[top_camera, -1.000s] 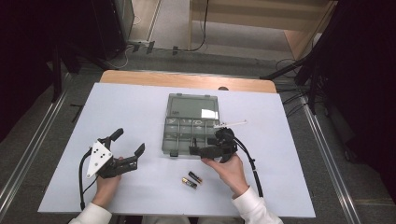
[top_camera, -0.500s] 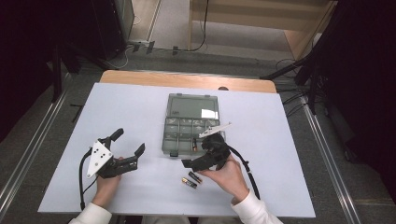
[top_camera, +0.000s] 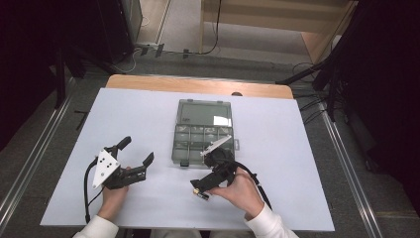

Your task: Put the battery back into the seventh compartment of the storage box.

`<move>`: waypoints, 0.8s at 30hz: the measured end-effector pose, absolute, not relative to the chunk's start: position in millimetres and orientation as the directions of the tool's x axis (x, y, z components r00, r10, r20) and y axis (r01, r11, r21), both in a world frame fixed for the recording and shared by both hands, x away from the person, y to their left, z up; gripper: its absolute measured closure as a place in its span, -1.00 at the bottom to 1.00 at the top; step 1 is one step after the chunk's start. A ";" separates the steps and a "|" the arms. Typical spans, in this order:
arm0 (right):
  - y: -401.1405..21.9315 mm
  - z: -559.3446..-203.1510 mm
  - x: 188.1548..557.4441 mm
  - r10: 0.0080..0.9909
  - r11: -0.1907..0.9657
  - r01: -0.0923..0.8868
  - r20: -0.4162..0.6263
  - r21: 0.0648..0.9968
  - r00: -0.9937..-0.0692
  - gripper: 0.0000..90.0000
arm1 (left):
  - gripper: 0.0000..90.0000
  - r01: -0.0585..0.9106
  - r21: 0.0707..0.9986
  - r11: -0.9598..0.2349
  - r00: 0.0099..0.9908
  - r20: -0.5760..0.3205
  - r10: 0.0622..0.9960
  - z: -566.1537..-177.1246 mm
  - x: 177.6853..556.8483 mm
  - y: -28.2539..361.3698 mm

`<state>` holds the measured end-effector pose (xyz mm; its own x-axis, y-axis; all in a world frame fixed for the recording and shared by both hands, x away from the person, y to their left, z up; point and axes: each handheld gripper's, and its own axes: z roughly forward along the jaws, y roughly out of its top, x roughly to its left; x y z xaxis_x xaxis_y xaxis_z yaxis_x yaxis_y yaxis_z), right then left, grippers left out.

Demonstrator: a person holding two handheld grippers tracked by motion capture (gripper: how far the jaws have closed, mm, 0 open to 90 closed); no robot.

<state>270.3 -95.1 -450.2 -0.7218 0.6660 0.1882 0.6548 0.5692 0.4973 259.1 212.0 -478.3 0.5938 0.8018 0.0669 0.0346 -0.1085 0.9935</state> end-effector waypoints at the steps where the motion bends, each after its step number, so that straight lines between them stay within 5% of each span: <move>1: -94.1 -450.9 269.9 0.668 0.575 0.653 0.178 0.492 -0.723 -1.00 | -0.73 0.035 0.994 -0.107 0.593 0.066 0.802 -478.4 259.2 212.0; 11: -86.1 -460.3 267.3 0.654 0.661 0.639 0.116 0.392 -0.748 -0.96 | -0.73 0.032 0.994 -0.107 0.593 0.067 0.802 -478.1 259.0 212.2; 24: -84.4 -469.3 265.9 0.623 0.724 0.624 0.108 0.295 -0.775 -0.35 | -0.73 0.032 0.994 -0.109 0.598 0.068 0.798 -478.2 258.9 211.7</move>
